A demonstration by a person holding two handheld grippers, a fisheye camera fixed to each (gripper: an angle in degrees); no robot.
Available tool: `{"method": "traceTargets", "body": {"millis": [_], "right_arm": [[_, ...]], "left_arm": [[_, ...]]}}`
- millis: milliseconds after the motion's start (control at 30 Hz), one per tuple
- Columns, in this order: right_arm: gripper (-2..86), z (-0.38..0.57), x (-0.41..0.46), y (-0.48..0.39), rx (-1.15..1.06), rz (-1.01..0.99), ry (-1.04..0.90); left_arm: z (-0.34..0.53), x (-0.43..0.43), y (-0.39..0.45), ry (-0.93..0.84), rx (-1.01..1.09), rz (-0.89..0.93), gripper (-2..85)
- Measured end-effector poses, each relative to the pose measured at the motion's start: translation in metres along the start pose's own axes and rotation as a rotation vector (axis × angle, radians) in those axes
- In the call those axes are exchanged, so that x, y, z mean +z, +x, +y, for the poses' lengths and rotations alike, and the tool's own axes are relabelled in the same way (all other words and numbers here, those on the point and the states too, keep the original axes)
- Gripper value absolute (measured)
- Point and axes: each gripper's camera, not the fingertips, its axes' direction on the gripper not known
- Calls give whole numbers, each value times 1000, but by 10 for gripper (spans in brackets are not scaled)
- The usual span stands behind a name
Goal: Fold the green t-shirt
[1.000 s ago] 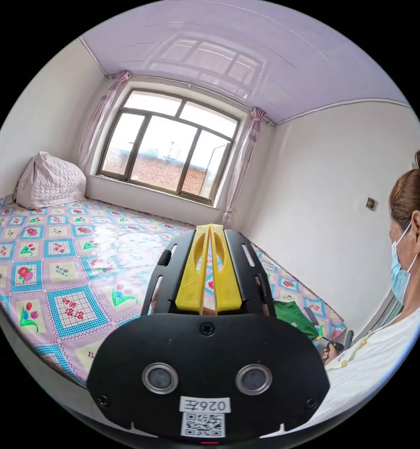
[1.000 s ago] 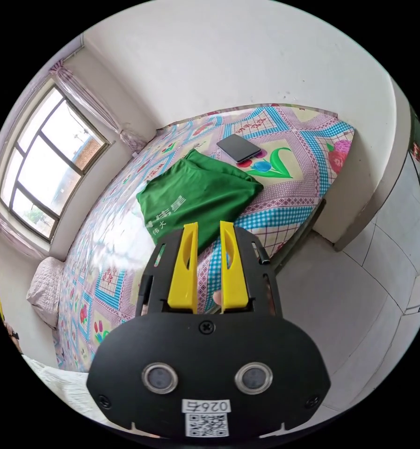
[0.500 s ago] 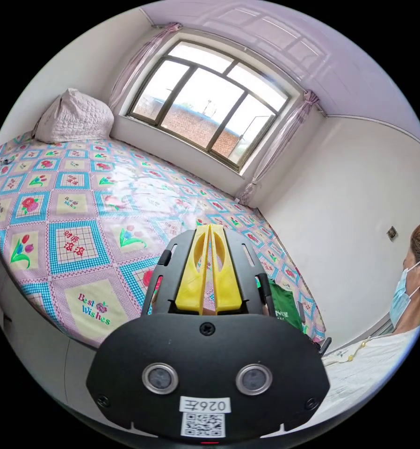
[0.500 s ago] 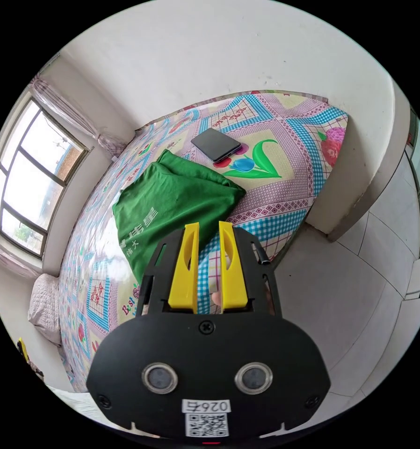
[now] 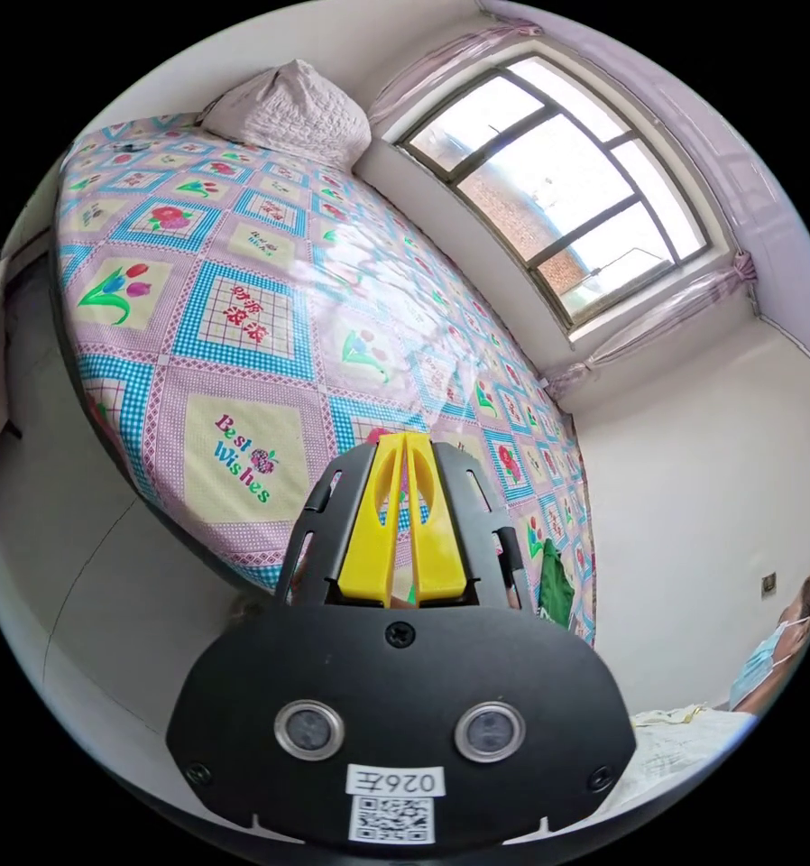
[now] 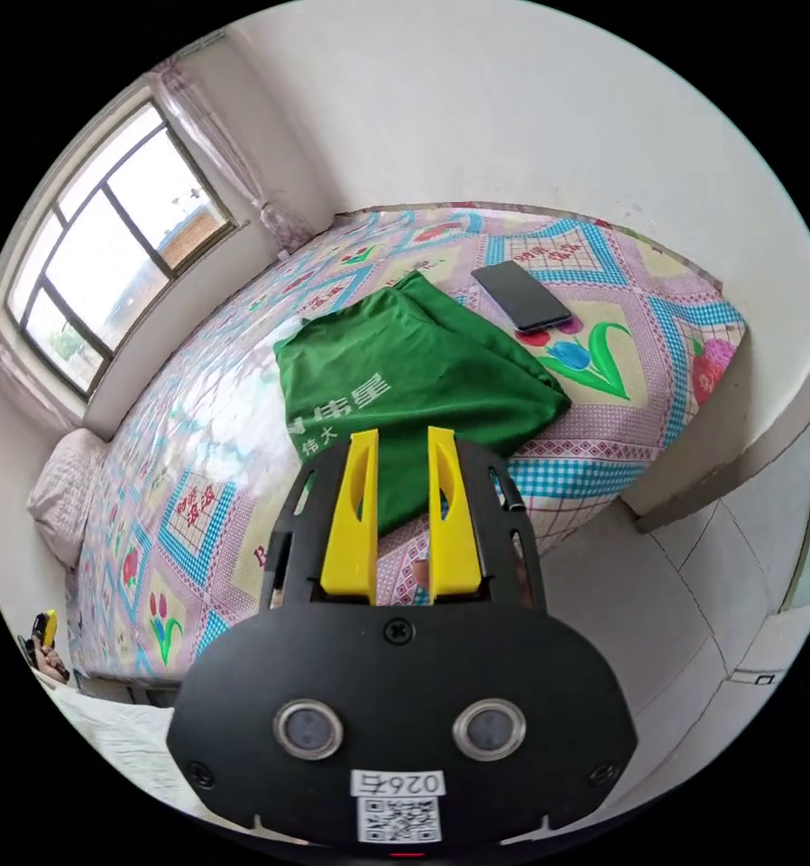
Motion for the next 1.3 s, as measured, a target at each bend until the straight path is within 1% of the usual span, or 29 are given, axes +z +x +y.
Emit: {"method": "traceTargets", "body": {"millis": [167, 400, 567, 733, 800, 900, 1067, 1300], "right_arm": [[63, 1, 14, -87, -221, -11, -28], [81, -14, 43, -150, -305, 6, -63], [83, -21, 65, -194, -409, 100, -90], [83, -28, 86, -218, -445, 139, -123], [82, -30, 94, -224, -461, 175, -129], [73, -33, 117, -234, -515, 262, -191], [7, -44, 125, -233, -482, 252, -197], [-7, -47, 123, -246, -520, 209, -212]], "left_arm": [[-5, 5, -27, -39, -44, -76, -10], [-10, 0, -63, -60, -114, -128, -10], [-4, -6, -96, -71, -205, -167, -10], [3, -10, -105, -73, -249, -187, -10], [5, -12, -101, -73, -243, -205, -10], [8, -15, -91, -66, -228, -231, -10], [22, -18, -71, -51, -231, -261, -10], [17, -8, -54, -95, -155, -299, -10]]}}
